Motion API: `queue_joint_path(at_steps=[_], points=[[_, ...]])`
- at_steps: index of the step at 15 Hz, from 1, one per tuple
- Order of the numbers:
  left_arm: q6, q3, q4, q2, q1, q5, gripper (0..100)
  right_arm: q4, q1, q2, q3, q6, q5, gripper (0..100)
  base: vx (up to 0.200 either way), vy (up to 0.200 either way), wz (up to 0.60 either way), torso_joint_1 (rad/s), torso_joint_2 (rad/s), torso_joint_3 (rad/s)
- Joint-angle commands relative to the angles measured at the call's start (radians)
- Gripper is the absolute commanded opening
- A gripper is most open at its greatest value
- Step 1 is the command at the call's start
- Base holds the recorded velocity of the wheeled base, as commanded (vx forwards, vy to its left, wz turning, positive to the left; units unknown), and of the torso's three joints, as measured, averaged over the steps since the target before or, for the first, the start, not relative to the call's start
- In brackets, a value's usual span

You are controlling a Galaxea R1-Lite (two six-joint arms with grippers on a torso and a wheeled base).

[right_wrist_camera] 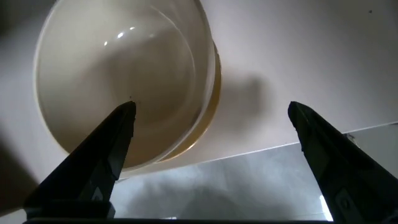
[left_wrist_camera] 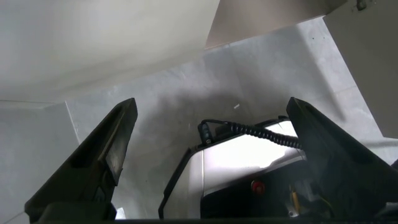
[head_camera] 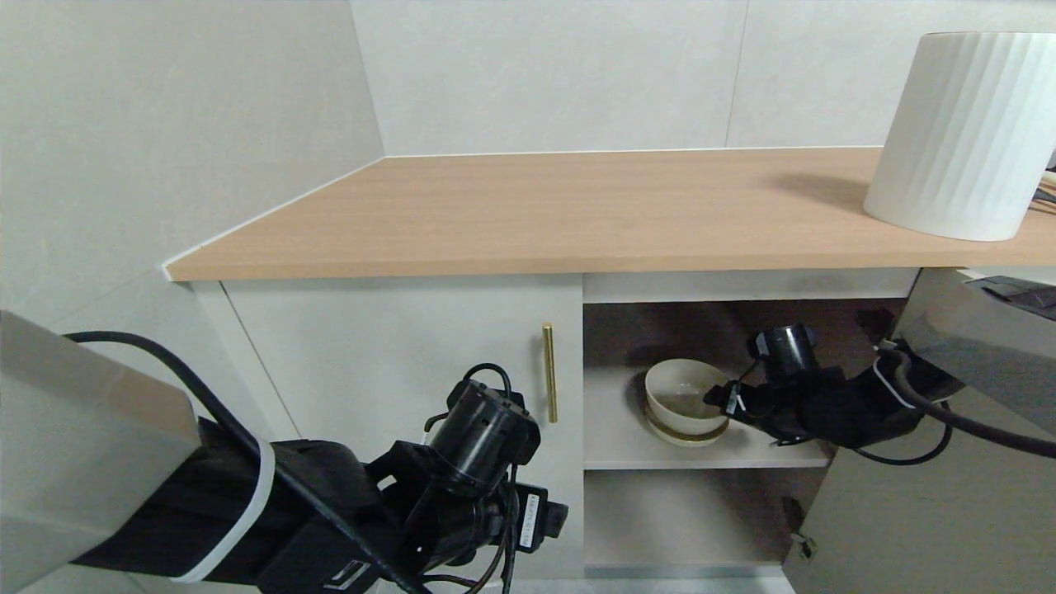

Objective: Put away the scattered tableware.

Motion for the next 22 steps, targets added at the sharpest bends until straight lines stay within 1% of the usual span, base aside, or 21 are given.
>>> queue_joint_path(at_steps=[1, 4, 5, 6, 7, 8, 9, 10, 11, 13, 14, 15, 16, 17, 18, 19, 22], points=[[0.001, -0.001, 0.000, -0.019, 0.018, 0.001, 100, 0.005, 0.000, -0.024, 0.014, -0.002, 0.006, 100, 0.000, 0.000, 0.00, 0.000, 0.00, 0.000], [0.007, 0.008, 0.009, -0.135, 0.069, 0.002, 100, 0.045, 0.035, -0.145, 0.110, -0.009, 0.040, 100, 0.000, 0.000, 0.00, 0.000, 0.00, 0.000], [0.016, 0.009, 0.037, -0.204, 0.096, 0.002, 100, 0.067, 0.051, -0.214, 0.184, -0.008, 0.052, 100, 0.000, 0.000, 0.00, 0.000, 0.00, 0.000], [0.048, 0.018, 0.073, -0.284, 0.136, 0.002, 100, 0.062, 0.058, -0.283, 0.278, -0.008, 0.063, 100, 0.000, 0.000, 0.00, 0.000, 0.00, 0.000], [0.053, 0.031, 0.086, -0.333, 0.153, 0.001, 100, 0.062, 0.060, -0.337, 0.325, -0.008, 0.068, 100, 0.000, 0.000, 0.00, 0.000, 0.00, 0.000], [0.053, 0.031, 0.086, -0.333, 0.153, 0.001, 100, 0.062, 0.060, -0.337, 0.325, -0.008, 0.068, 100, 0.000, 0.000, 0.00, 0.000, 0.00, 0.000], [0.053, 0.103, 0.109, -0.479, 0.179, 0.001, 100, 0.071, 0.092, -0.543, 0.462, -0.040, 0.124, 100, 0.000, 0.000, 0.00, 0.000, 0.00, 0.000], [0.053, 0.126, 0.115, -0.514, 0.179, 0.001, 100, 0.073, 0.106, -0.596, 0.489, -0.052, 0.137, 100, 0.000, 0.000, 0.00, 0.000, 0.00, 0.000], [0.053, 0.172, 0.127, -0.583, 0.190, 0.001, 100, 0.123, 0.144, -0.711, 0.517, -0.065, 0.137, 100, 0.000, 0.000, 0.00, 0.000, 0.00, 0.000], [0.053, 0.209, 0.133, -0.652, 0.231, -0.005, 100, 0.291, 0.170, -0.823, 0.492, -0.078, 0.135, 100, 0.000, 0.000, 0.00, 0.000, 0.00, 0.000], [0.053, 0.215, 0.133, -0.668, 0.238, -0.007, 100, 0.330, 0.170, -0.846, 0.478, -0.092, 0.135, 100, 0.000, 0.000, 0.00, 0.000, 0.00, 0.000], [0.055, 0.215, 0.133, -0.692, 0.241, -0.007, 100, 0.415, 0.170, -0.889, 0.439, -0.126, 0.135, 100, 0.000, 0.000, 0.00, 0.000, 0.00, 0.000], [0.056, 0.212, 0.132, -0.692, 0.241, -0.007, 100, 0.453, 0.170, -0.903, 0.417, -0.132, 0.135, 100, 0.000, 0.000, 0.00, 0.000, 0.00, 0.000], [0.073, 0.207, 0.130, -0.684, 0.241, -0.005, 100, 0.490, 0.172, -0.912, 0.397, -0.134, 0.134, 100, 0.000, 0.000, 0.00, 0.000, 0.00, 0.000], [0.090, 0.209, 0.129, -0.674, 0.241, -0.005, 100, 0.508, 0.172, -0.918, 0.391, -0.143, 0.132, 100, 0.000, 0.000, 0.00, 0.000, 0.00, 0.000], [0.096, 0.210, 0.129, -0.663, 0.241, -0.005, 100, 0.511, 0.172, -0.923, 0.397, -0.155, 0.132, 100, 0.000, 0.000, 0.00, 0.000, 0.00, 0.000], [0.096, 0.213, 0.127, -0.657, 0.241, -0.007, 100, 0.511, 0.189, -0.918, 0.396, -0.155, 0.131, 100, 0.000, 0.000, 0.00, 0.000, 0.00, 0.000]])
